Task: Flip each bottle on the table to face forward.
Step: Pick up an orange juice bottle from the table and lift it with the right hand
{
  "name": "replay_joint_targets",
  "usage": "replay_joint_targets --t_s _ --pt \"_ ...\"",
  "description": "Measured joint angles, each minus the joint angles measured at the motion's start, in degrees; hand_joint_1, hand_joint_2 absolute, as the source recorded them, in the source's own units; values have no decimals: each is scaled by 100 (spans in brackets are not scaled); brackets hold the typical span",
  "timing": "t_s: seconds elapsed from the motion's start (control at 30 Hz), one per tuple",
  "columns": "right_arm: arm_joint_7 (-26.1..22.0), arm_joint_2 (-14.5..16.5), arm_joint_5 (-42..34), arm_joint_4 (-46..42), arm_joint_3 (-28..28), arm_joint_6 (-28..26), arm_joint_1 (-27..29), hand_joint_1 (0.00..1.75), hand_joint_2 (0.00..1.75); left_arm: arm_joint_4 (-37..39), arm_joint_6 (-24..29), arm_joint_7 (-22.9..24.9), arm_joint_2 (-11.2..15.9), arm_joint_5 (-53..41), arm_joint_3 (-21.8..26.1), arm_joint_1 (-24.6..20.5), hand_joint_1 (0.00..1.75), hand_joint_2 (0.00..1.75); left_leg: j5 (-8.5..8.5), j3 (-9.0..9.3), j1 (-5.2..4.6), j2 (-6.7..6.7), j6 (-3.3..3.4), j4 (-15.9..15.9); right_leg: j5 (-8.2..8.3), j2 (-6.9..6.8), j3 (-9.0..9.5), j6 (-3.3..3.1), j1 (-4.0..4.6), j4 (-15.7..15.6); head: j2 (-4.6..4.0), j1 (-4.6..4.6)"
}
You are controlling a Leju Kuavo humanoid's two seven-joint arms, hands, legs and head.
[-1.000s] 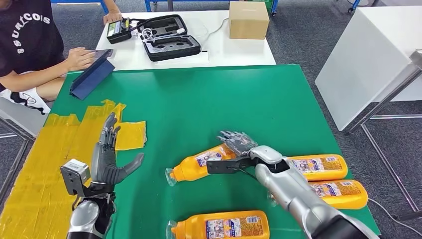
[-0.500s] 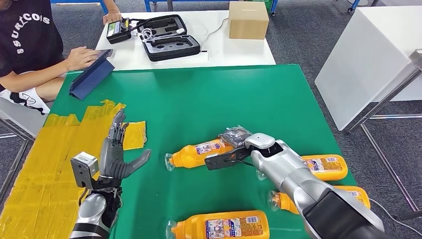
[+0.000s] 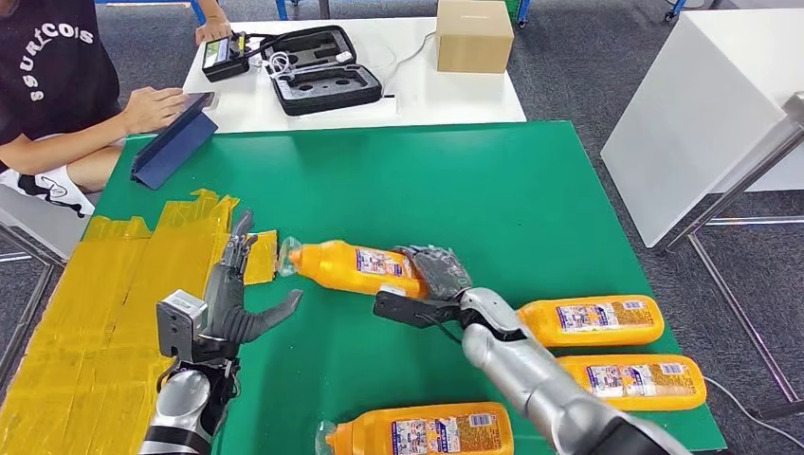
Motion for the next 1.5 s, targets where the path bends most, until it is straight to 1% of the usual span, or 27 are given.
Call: replay_joint_targets --t_s 0.07,0.17,0.23,0.37,0.53,0.6,0.67,0.77,0.83,1.03,1.17,1.27,1.33,1.5 --pt "7 39 -10 -414 -347 42 253 175 175 -40 14 12 1 -23 -45 12 0 175 0 -4 0 -1 0 -1 0 -1 -4 0 0 0 0 1" --pt "-80 64 -116 -797 -719 46 475 175 175 -69 20 15 4 -35 -79 18 0 175 0 -4 -1 1 0 -1 0 0 -3 -1 -1 0 0 3" --pt "-359 123 -448 -1054 -991 -65 655 175 175 -75 39 14 6 -97 -108 19 0 175 1 -3 -1 2 1 0 1 0 -3 -1 -3 0 0 3" --pt "-998 423 -1431 -1908 -1727 -326 1154 175 175 -76 120 59 24 -357 -315 2 0 175 1 -4 -2 -8 1 1 0 -3 -5 0 -3 0 0 1" --pt "-1402 743 -2193 -2609 -2413 -397 1512 175 175 -51 80 208 42 -445 -688 -187 0 175 0 -6 -1 1 0 0 0 -1 -9 -1 -3 -1 0 1" --pt "-1522 831 -2358 -2708 -2563 -345 1576 175 175 -6 -43 301 45 -368 -808 -297 0 175 0 -5 -1 3 0 0 0 -1 -9 -1 -3 -1 0 1" --pt "-1631 913 -2448 -2742 -2645 -213 1604 175 175 100 -280 444 49 -146 -928 -459 0 175 1 -5 -1 3 0 0 1 -1 -9 -1 -3 0 0 2" --pt "-1695 1065 -2389 -2688 -2621 -19 1558 175 175 426 -699 649 50 443 -1040 -819 0 175 2 -3 -1 7 0 0 2 1 -8 -1 -2 6 0 2" --pt "-1694 1170 -2315 -2596 -2542 26 1494 175 175 643 -867 695 50 740 -1076 -1050 0 175 3 -1 -1 7 0 1 2 2 -8 -1 -2 11 0 1" --pt "-1694 1381 -2168 -2146 -2251 69 1238 175 175 1090 -1154 778 50 1206 -1139 -1471 0 175 3 -2 -1 6 -1 1 1 2 -10 -1 -2 16 0 2" --pt "-1685 1542 -1677 -1639 -1885 -69 1032 175 175 1300 -1251 829 50 1438 -1224 -1709 0 175 3 -4 -1 8 -1 0 1 2 -13 -1 -2 17 0 2" --pt "-1634 1683 -1269 -1206 -1519 -243 895 175 175 1414 -1258 839 50 1519 -1279 -1837 0 175 3 -4 0 6 -1 0 1 2 -14 -1 -1 17 0 1" --pt "-1598 1755 -1141 -957 -1332 -351 814 175 175 1466 -1257 839 55 1540 -1307 -1869 0 175 3 -4 0 6 -2 0 1 2 -14 -1 -1 18 0 1" --pt "-1469 1838 -809 -468 -1074 -539 582 175 175 1566 -1237 839 96 1591 -1342 -1872 0 175 3 -3 -1 10 -2 1 1 4 -15 -1 -3 18 0 2"
